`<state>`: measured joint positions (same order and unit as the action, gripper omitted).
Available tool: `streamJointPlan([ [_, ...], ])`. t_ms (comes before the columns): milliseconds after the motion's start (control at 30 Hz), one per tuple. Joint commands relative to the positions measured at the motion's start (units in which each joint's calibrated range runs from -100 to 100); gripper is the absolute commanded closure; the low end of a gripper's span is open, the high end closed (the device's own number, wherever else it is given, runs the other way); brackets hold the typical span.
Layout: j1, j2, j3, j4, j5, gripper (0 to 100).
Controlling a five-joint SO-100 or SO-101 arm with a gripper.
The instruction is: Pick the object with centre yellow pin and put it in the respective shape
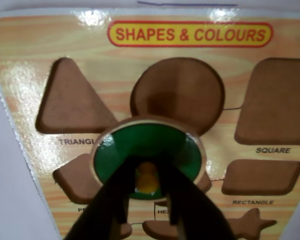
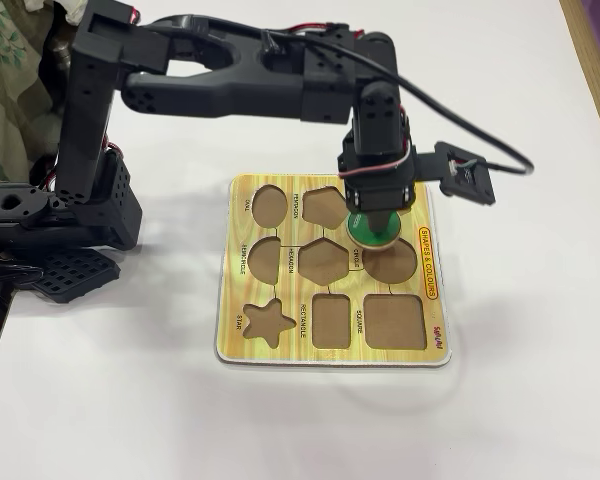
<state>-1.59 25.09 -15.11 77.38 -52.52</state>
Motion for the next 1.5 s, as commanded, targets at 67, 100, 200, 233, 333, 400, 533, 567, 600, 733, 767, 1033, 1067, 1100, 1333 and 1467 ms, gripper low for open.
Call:
streamJointPlan([
  [67,1.69,-3.41,-5.40,-0.63,0.12,99],
  [100,1.69,-2.99,-6.03,-0.63,0.12,99],
  [200,1.69,0.10,-8.72,-0.63,-0.25,99],
  [233,1.98,1.11,-9.98,-0.63,0.01,99],
  [333,2.37,2.86,-12.86,-0.54,0.22,99],
  [400,2.37,3.53,-13.13,-0.54,0.22,99],
  [533,2.37,5.04,-13.31,-0.63,0.17,99],
  [567,2.57,5.37,-13.31,-0.63,0.22,99],
  [600,3.25,5.71,-13.31,-0.63,0.22,99],
  [733,5.11,6.21,-13.31,-0.63,0.22,99],
  [767,5.20,6.46,-13.31,-0.63,0.22,99],
  [1033,7.25,7.97,-13.40,-1.75,0.27,99],
  [1067,7.25,8.22,-13.40,-2.70,0.27,99],
  [1100,7.16,8.39,-13.40,-3.39,0.27,99],
  [1333,6.47,8.55,-12.95,-3.74,0.27,99],
  [1467,6.38,8.64,-13.04,-3.83,0.17,99],
])
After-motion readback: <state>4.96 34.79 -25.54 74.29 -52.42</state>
